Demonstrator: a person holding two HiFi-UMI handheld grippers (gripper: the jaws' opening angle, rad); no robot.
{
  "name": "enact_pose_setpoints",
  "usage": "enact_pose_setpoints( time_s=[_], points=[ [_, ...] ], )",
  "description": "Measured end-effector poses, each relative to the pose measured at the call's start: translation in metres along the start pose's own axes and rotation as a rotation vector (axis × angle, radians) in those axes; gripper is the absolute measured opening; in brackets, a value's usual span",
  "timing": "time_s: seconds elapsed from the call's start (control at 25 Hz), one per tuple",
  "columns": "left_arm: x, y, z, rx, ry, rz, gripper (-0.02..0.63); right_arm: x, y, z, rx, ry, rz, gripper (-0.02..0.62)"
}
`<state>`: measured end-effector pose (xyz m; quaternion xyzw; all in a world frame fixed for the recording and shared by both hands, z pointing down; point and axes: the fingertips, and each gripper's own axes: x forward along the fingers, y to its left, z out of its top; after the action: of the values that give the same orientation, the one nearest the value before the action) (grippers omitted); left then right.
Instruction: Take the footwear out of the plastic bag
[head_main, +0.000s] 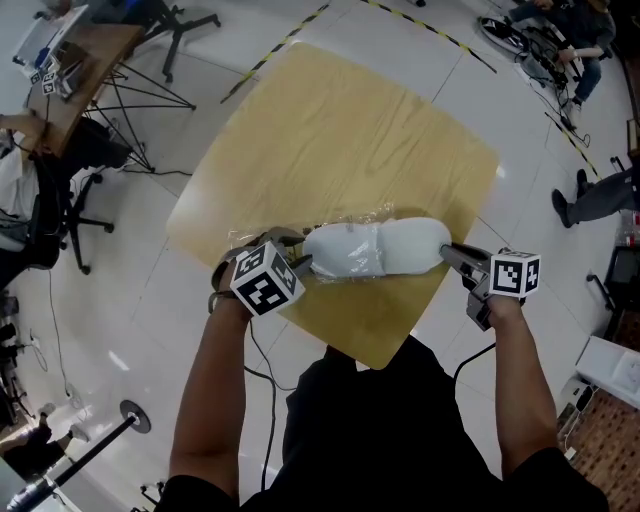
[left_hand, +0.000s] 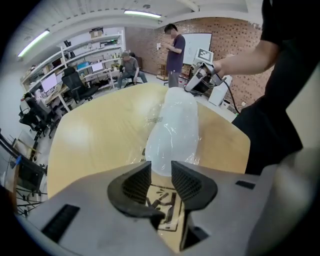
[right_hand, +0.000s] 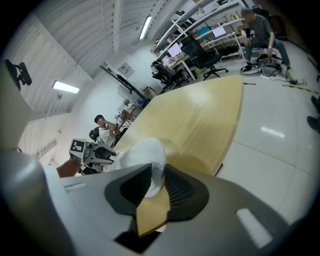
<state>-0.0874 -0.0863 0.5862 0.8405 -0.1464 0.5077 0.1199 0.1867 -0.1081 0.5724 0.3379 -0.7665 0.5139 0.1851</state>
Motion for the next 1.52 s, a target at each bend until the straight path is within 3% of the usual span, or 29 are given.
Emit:
enact_pose_setpoints(
  time_s=[0.28,0.4,0.72,1.52],
  points=[
    [0.007,0.003,-0.009,-0.003,0.042,-0.035,0.1,0.002,0.0,0.001,-0.003,0.009,0.012,0.086],
    [0.007,0.003,-0.014,0.011,0.074,-0.035,0.044,-0.003,-0.01,0.0,0.008,0.015,0.002,0.086],
    [0.007,0.001,-0.029,0.026,0.096,-0.035,0.031,-0.005,-0.022,0.002,-0.015,0.054,-0.015,0.087],
    [-0.017,0.015,-0.074,-0.016,0.195,0.097,0.021,-0.005,-0.019,0.009,-0.049,0.056,-0.017,0.086]
  ],
)
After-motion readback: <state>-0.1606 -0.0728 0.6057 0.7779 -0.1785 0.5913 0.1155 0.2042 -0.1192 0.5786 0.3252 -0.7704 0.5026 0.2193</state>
